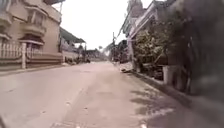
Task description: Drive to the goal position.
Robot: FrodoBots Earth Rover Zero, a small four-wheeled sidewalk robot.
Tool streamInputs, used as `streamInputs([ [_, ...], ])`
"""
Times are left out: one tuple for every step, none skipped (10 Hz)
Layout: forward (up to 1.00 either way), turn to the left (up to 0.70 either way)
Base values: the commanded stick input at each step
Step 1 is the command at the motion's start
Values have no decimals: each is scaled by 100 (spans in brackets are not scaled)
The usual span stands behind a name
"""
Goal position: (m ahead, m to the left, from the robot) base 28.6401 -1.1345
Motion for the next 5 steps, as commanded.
streamInputs([
  [100, 0],
  [100, 0],
  [100, 0],
  [100, 0],
  [100, 0],
])
